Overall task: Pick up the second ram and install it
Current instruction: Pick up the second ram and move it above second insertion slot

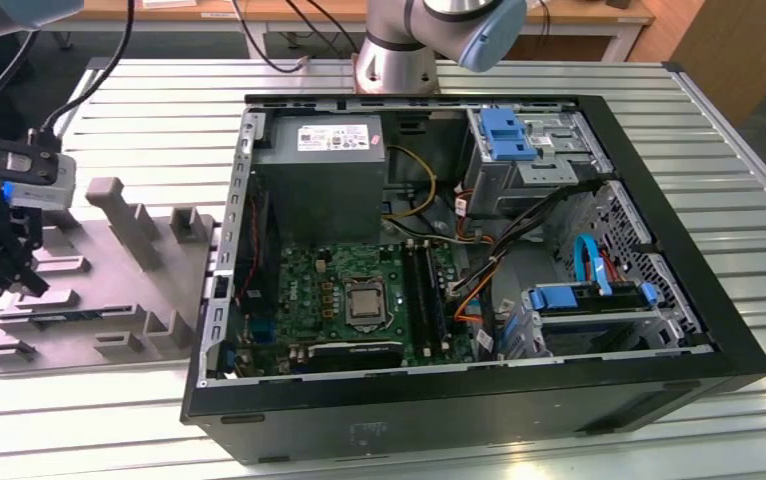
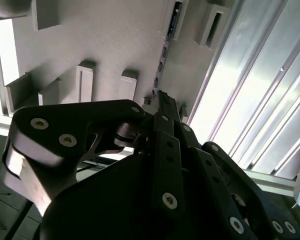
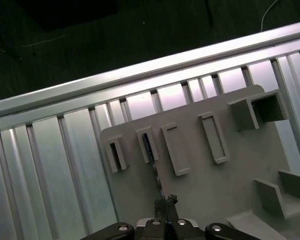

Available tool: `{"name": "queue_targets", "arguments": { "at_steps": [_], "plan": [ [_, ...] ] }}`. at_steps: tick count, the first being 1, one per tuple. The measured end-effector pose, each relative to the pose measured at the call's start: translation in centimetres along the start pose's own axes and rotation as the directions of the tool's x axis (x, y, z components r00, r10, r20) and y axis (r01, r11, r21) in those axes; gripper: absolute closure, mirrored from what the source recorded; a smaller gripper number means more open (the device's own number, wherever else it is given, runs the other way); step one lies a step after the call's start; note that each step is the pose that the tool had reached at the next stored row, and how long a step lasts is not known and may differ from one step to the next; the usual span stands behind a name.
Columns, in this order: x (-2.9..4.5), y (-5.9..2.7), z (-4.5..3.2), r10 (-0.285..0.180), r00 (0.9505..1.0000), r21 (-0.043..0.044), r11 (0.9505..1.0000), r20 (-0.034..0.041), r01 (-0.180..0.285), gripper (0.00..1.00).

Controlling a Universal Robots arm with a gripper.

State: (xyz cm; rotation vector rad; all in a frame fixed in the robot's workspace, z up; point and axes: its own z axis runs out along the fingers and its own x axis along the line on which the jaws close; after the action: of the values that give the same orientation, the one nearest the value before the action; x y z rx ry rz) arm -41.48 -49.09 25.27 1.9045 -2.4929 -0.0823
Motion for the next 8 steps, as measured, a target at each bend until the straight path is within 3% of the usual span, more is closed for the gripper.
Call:
{"name": "queue_targets", "arguments": {
  "at_steps": [4,8],
  "plan": [
    [0.0,0.0,0.19,-0.072,0.9974,-0.0016,0.9974,-0.0029,0.072,0.89],
    [0.01,-0.01,0.36,-0.144,0.9895,-0.0034,0.9895,-0.0058,0.144,0.89]
  ]
}}
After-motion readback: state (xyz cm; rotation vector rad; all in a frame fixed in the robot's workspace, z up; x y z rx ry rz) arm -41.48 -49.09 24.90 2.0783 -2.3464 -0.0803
